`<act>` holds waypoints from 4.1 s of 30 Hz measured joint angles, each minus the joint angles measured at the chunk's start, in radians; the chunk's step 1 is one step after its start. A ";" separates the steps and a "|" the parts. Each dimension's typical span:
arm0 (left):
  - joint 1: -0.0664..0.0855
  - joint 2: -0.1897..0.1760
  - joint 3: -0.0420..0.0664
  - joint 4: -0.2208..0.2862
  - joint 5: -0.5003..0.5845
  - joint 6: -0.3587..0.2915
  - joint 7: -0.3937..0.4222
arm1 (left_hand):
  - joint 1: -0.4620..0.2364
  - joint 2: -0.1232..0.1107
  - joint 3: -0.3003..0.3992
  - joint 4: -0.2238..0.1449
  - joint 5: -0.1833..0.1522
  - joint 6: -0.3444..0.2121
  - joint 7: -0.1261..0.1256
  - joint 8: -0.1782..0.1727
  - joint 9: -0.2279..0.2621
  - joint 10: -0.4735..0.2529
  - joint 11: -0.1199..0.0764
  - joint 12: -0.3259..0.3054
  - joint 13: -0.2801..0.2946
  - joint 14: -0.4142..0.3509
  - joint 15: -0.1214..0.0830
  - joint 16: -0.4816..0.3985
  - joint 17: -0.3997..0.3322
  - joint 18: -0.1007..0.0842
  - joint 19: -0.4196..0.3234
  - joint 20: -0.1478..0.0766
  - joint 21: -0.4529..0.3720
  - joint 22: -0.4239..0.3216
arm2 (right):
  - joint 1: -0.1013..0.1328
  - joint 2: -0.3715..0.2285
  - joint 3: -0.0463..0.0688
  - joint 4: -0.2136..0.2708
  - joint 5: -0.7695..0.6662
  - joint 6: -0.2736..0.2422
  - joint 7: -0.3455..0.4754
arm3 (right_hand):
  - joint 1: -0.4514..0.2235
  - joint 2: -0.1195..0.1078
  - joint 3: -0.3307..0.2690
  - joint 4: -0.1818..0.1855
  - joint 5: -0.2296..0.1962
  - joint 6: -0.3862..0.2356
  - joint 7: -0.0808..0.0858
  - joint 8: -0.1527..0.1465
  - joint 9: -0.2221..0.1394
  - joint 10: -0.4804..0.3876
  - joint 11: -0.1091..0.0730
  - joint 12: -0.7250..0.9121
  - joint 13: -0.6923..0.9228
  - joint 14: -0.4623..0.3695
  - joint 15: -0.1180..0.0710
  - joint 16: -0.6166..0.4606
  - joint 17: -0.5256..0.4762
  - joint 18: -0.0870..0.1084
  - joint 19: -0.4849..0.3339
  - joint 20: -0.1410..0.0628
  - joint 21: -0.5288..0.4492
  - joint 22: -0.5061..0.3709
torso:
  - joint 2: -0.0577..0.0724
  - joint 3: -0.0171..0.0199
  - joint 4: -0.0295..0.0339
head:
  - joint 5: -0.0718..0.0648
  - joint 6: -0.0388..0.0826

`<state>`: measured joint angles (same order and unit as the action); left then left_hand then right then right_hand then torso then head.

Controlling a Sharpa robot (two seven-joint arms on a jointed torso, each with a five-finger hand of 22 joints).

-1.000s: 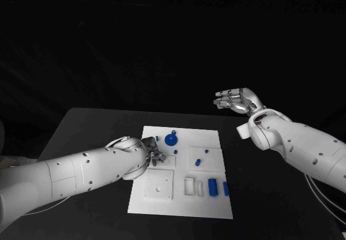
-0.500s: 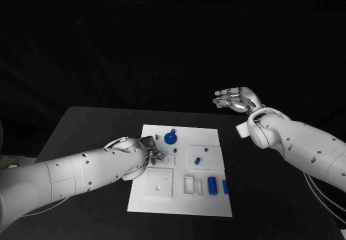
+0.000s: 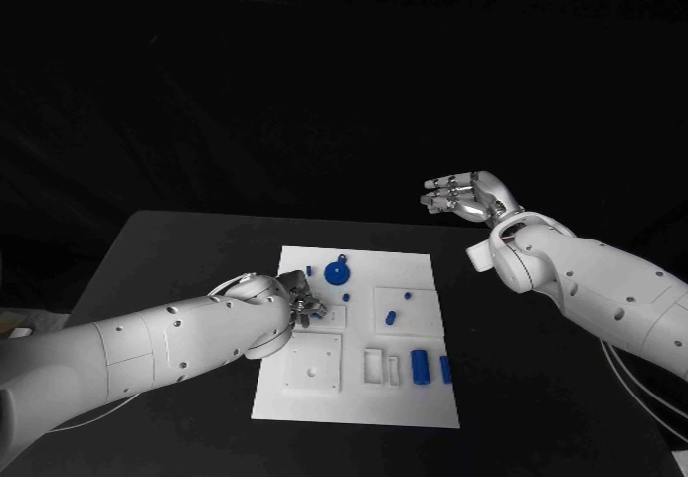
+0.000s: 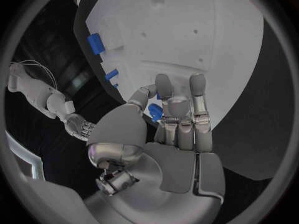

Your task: Assemble the parts on the task board

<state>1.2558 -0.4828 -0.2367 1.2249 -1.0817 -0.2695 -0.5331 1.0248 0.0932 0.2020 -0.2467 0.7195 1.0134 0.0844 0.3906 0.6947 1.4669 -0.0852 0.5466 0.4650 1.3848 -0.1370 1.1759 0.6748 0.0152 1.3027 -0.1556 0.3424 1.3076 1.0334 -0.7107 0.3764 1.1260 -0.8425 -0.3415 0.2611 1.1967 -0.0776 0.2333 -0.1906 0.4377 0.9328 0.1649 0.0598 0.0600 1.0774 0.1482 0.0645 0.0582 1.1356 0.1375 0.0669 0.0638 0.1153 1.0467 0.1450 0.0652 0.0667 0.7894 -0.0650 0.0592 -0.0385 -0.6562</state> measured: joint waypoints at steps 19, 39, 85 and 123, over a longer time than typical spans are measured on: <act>-0.002 0.009 0.001 -0.018 0.007 0.008 0.008 | 0.000 0.000 -0.005 -0.005 -0.008 0.000 0.000 0.004 0.000 0.001 0.001 0.000 -0.005 0.001 0.002 -0.015 -0.009 0.000 0.000 0.000 0.000 0.000 | -0.001 0.002 0.000 -0.002 0.000 0.009 0.000 | 0.000 0.000 -0.003 -0.003 0.000 0.000 0.000 0.000 0.000 -0.007 0.000 0.000 0.000 0.000 0.000 0.000 0.000 0.000 -0.004 -0.004 0.000 0.000 | -0.001 0.0002 0.0001 | -0.003 -0.004; -0.007 0.017 0.004 -0.028 0.005 0.027 0.015 | 0.000 0.000 -0.004 -0.006 -0.020 -0.001 -0.001 0.005 0.079 0.002 0.002 0.000 -0.006 0.001 0.002 -0.015 -0.005 0.000 0.000 0.000 0.000 0.001 | -0.002 0.005 0.000 -0.006 0.000 0.015 -0.001 | -0.004 0.004 -0.010 -0.001 0.000 0.000 0.000 0.000 0.000 -0.007 0.000 0.000 0.000 0.000 0.000 0.000 0.000 0.000 -0.004 -0.004 0.000 0.000 | -0.001 -0.0003 0.0010 | -0.004 -0.009; -0.006 0.016 0.007 -0.033 -0.009 0.051 0.018 | 0.004 -0.004 -0.007 -0.011 -0.022 0.005 -0.001 0.008 0.070 0.004 0.007 0.004 -0.006 0.002 0.006 -0.015 0.006 0.000 0.000 0.000 0.000 0.000 | -0.006 0.011 0.000 -0.014 0.000 0.023 -0.001 | -0.004 0.004 -0.012 -0.004 0.004 0.000 0.000 0.000 0.000 -0.007 0.000 0.000 0.000 -0.007 0.000 0.000 0.000 0.000 -0.007 0.000 0.000 0.000 | 0.000 0.0001 0.0001 | -0.002 -0.017; -0.005 0.031 0.008 -0.054 -0.021 0.083 0.018 | 0.004 -0.004 -0.010 -0.014 -0.074 0.012 -0.001 0.025 0.070 0.002 0.006 0.026 -0.011 0.009 0.005 -0.003 0.032 0.000 0.003 0.011 0.000 0.000 | -0.008 0.015 0.000 -0.017 0.000 0.028 0.000 | -0.004 0.004 -0.015 -0.001 0.004 0.000 0.000 0.000 0.000 -0.011 0.004 0.000 0.000 -0.010 0.003 0.000 0.000 0.000 -0.011 0.004 0.000 0.000 | 0.000 0.0009 -0.0006 | -0.010 -0.025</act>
<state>1.2507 -0.4513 -0.2291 1.1705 -1.1023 -0.1868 -0.5156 1.0291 0.0897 0.1919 -0.2606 0.6454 1.0257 0.0834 0.4156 0.7643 1.4688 -0.0795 0.5731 0.4543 1.3936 -0.1320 1.1725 0.7071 0.0152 1.3061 -0.1447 0.3422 1.3074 1.0252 -0.6961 0.3760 1.1088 -0.8423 -0.3131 0.2607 1.1927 -0.0737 0.2183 -0.1916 0.4415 0.9331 0.1646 0.0598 0.0600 1.0668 0.1519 0.0645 0.0584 1.1252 0.1408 0.0669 0.0639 0.1153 1.0358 0.1486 0.0652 0.0668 0.7892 -0.0641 0.0586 -0.0487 -0.6807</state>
